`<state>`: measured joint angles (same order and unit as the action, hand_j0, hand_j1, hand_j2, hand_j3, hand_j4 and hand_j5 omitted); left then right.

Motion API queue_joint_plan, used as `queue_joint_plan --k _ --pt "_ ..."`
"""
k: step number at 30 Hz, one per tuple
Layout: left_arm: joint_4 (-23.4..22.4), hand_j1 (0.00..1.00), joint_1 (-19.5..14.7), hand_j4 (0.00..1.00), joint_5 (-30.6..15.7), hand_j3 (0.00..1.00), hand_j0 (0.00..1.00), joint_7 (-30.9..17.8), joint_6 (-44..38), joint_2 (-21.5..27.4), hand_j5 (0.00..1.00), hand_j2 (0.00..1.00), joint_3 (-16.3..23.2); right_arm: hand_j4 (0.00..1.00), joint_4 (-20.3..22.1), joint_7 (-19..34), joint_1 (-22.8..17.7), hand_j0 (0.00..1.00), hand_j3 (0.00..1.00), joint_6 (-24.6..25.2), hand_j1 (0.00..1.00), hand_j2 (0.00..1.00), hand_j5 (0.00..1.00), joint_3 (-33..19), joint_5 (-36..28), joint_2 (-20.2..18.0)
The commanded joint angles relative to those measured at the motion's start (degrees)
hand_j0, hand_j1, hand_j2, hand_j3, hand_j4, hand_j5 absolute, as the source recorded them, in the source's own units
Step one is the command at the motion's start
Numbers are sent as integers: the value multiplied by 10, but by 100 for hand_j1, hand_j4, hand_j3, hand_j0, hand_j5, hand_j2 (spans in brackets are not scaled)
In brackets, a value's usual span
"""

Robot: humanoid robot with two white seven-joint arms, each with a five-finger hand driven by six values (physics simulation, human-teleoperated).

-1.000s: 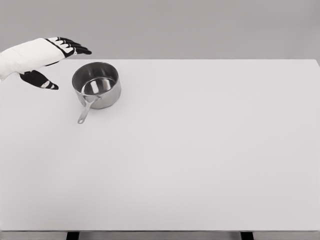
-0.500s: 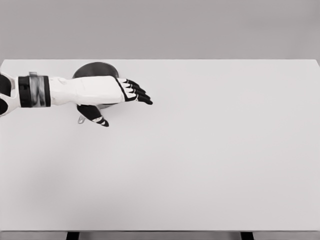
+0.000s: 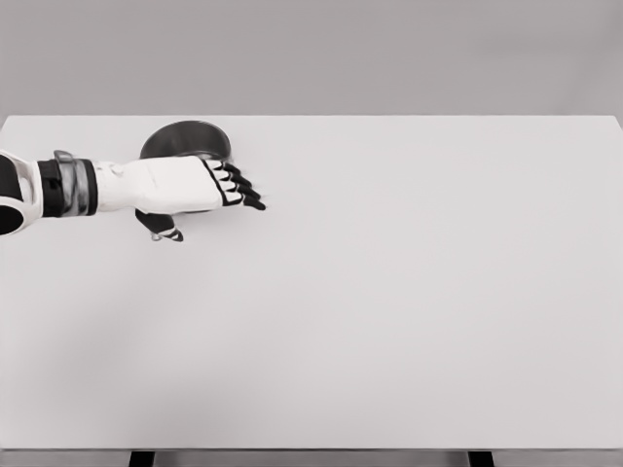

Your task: Rotate pot handle

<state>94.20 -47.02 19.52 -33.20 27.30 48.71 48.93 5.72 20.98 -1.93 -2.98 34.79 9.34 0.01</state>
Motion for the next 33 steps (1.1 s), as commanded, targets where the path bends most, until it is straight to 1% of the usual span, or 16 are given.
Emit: queue_joint_plan --k 1,6,8,10,14,17,19,23,26,32,33 --pt "-2 100 0 100 6 100 100 2 14 17 100 100 0 100 0 0 0 100 100 0 100 100 100 0 0 0" --pt "-26 100 0 100 7 100 100 2 18 23 100 100 0 100 0 0 0 100 100 0 100 100 100 0 0 0" --pt "-53 100 0 100 7 100 100 2 35 23 100 100 0 100 0 0 0 100 100 0 100 100 100 0 0 0" --pt "-63 100 0 100 8 100 100 4 36 24 100 100 0 100 0 0 0 100 100 0 100 100 100 0 0 0" --pt "-96 100 -1 100 8 100 100 17 46 28 100 100 -2 100 0 0 0 100 100 0 100 100 100 0 0 0" --pt "-111 100 -2 100 7 100 100 27 53 28 100 100 -3 100 0 0 0 100 100 0 100 100 100 0 0 0" --pt "-131 100 -2 100 8 100 100 37 57 27 100 100 -4 100 0 0 0 100 100 0 100 100 100 0 0 0" --pt "-152 100 -2 100 8 100 100 52 57 27 100 100 -5 100 0 0 0 100 100 0 100 100 100 0 0 0" --pt "-177 100 -2 100 7 100 100 71 57 26 100 100 -6 100 0 0 0 100 100 0 100 100 100 0 0 0" --pt "-244 100 -7 100 8 100 100 99 57 26 100 100 -12 100 0 0 0 100 100 0 100 100 100 0 0 0" --pt "-260 100 -8 100 8 100 100 106 57 26 100 100 -18 100 0 0 0 100 100 0 100 100 100 0 0 0"
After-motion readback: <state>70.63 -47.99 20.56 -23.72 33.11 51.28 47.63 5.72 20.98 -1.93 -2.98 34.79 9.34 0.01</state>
